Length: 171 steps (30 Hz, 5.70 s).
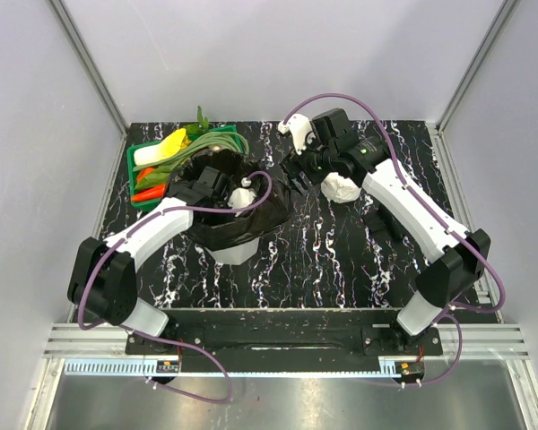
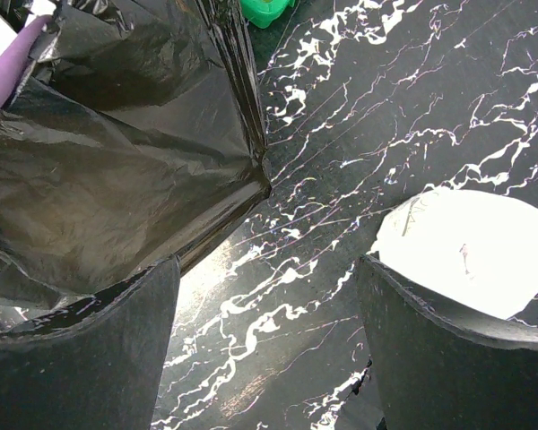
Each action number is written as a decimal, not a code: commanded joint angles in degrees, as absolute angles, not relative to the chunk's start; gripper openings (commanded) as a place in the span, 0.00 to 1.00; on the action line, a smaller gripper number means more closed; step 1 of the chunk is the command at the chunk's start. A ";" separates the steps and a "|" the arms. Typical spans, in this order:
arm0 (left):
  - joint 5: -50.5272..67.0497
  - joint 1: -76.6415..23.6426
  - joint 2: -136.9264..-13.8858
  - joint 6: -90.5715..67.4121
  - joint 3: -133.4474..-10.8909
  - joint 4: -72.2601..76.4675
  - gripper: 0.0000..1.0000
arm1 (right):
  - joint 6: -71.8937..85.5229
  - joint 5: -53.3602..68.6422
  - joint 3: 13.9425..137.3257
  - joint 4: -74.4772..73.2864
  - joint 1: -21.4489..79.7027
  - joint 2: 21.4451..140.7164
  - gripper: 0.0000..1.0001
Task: Put the trash bags into the trash bin
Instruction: Place the trash bag in the trash bin.
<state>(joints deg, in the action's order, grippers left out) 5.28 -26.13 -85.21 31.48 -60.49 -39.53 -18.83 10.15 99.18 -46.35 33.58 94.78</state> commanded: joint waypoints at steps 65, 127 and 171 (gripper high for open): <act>6.77 -26.28 -88.52 32.52 -57.13 -43.77 0.99 | -20.04 9.75 97.91 -44.47 33.22 94.75 0.84; 4.04 -26.81 -83.67 31.99 -71.81 -53.26 0.99 | -21.62 15.05 114.96 -48.43 34.98 99.93 0.84; 4.31 -26.81 -82.36 33.75 -64.86 -47.02 0.99 | -9.58 31.03 148.37 -51.94 37.26 124.98 0.85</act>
